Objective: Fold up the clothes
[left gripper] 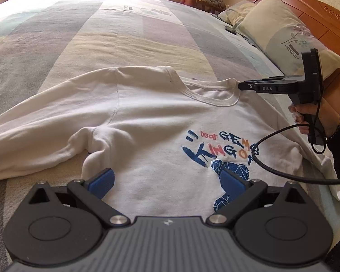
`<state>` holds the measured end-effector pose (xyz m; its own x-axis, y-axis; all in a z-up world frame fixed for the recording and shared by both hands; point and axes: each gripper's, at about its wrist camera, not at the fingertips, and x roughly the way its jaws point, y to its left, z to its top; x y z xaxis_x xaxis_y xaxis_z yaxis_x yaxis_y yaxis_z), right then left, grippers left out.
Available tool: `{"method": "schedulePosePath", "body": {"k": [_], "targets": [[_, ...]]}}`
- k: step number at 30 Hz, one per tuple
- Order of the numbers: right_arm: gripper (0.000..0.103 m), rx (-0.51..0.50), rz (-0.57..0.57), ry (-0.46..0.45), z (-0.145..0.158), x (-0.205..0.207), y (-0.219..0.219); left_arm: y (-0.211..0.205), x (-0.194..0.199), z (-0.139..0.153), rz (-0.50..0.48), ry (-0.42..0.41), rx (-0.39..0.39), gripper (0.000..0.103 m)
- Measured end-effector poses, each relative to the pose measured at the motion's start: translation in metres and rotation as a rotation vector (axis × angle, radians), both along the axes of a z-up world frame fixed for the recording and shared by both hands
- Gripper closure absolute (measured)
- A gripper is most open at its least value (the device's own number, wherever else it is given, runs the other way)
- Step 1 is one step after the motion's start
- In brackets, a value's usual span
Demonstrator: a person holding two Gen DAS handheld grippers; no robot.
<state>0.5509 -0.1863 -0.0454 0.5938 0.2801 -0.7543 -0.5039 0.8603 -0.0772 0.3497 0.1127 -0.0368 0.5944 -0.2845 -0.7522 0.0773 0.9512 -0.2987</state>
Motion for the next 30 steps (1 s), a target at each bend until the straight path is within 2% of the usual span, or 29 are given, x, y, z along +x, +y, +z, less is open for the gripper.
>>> {"method": "schedulePosePath", "body": {"k": [1, 3, 5, 7, 10, 12, 13, 15, 17, 22, 27, 30], "targets": [[0.078, 0.018, -0.006, -0.017, 0.009, -0.006, 0.0, 0.0, 0.004, 0.003, -0.009, -0.019, -0.003, 0.004], [0.054, 0.063, -0.004, -0.034, 0.026, -0.02, -0.002, -0.002, 0.015, 0.005, -0.027, -0.051, -0.003, 0.004], [0.048, 0.115, -0.002, -0.011, 0.036, -0.033, -0.005, -0.006, 0.027, 0.006, -0.05, -0.079, -0.001, 0.004], [0.04, 0.214, -0.027, 0.088, 0.034, -0.046, -0.011, -0.013, 0.038, 0.002, -0.096, -0.101, -0.015, 0.004], [0.038, 0.336, -0.063, 0.212, 0.022, -0.068, -0.017, -0.015, 0.051, -0.016, -0.093, -0.064, -0.012, 0.004], [0.034, 0.32, -0.113, 0.228, 0.007, -0.084, -0.019, -0.009, 0.049, -0.021, -0.038, -0.036, 0.04, 0.007], [0.033, 0.302, -0.143, 0.231, 0.0, -0.09, -0.02, -0.006, 0.048, -0.023, -0.01, -0.021, 0.065, 0.014], [0.033, 0.334, -0.221, 0.223, -0.011, -0.104, -0.033, -0.001, 0.046, -0.026, 0.04, 0.006, 0.113, 0.014], [0.029, 0.401, -0.257, 0.243, -0.009, -0.118, -0.047, -0.005, 0.039, -0.019, 0.044, 0.022, 0.137, 0.014], [0.024, 0.455, -0.292, 0.254, -0.002, -0.154, -0.066, -0.034, 0.023, -0.006, -0.027, 0.034, 0.122, 0.014], [0.021, 0.539, -0.411, 0.236, -0.001, -0.203, -0.1, -0.071, 0.001, 0.001, -0.097, 0.072, 0.103, 0.014], [0.021, 0.555, -0.492, 0.203, 0.001, -0.238, -0.126, -0.088, -0.014, 0.005, -0.14, 0.083, 0.121, 0.014]]}}
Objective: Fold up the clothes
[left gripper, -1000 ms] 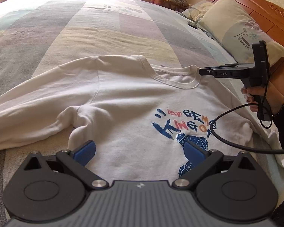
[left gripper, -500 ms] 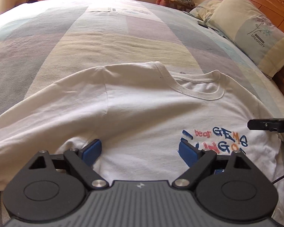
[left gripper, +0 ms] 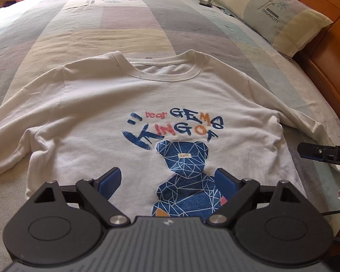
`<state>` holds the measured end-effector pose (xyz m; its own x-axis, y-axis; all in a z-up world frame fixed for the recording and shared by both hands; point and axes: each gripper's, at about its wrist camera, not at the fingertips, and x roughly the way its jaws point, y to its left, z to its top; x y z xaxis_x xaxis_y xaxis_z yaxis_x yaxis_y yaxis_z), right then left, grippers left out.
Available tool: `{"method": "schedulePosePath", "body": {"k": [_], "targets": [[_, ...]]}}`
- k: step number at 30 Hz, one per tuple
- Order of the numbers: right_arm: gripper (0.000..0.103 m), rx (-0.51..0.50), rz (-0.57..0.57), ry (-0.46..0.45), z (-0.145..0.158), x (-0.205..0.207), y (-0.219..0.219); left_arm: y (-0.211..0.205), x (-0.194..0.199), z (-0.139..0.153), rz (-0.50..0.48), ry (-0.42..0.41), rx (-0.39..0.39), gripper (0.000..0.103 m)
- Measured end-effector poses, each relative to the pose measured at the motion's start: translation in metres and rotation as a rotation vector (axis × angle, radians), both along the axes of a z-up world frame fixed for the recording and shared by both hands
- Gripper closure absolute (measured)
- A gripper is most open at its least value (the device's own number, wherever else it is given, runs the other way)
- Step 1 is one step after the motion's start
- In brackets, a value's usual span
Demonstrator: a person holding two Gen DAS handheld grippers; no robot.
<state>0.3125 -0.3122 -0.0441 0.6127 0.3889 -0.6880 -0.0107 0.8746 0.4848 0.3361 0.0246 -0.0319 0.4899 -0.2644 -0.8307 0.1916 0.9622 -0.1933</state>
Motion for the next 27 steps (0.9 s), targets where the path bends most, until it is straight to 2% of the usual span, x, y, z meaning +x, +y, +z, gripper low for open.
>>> {"method": "schedulePosePath", "body": {"k": [6, 8, 13, 21, 27], "targets": [[0.02, -0.013, -0.209, 0.002, -0.006, -0.061, -0.059, -0.022, -0.024, -0.004, -0.033, 0.057, 0.037, 0.014], [0.02, -0.05, -0.304, 0.006, -0.012, -0.077, -0.077, -0.03, -0.031, -0.005, -0.047, 0.063, 0.056, 0.014], [0.02, -0.131, -0.388, -0.06, -0.021, -0.089, -0.106, -0.04, -0.045, 0.003, -0.052, 0.04, 0.069, 0.014], [0.019, -0.346, -0.399, -0.177, 0.008, -0.027, -0.15, -0.045, -0.056, 0.011, 0.013, 0.013, 0.071, 0.014], [0.017, -0.427, -0.376, -0.144, 0.002, 0.047, -0.184, -0.052, -0.065, 0.019, 0.021, -0.004, 0.1, 0.014]]}}
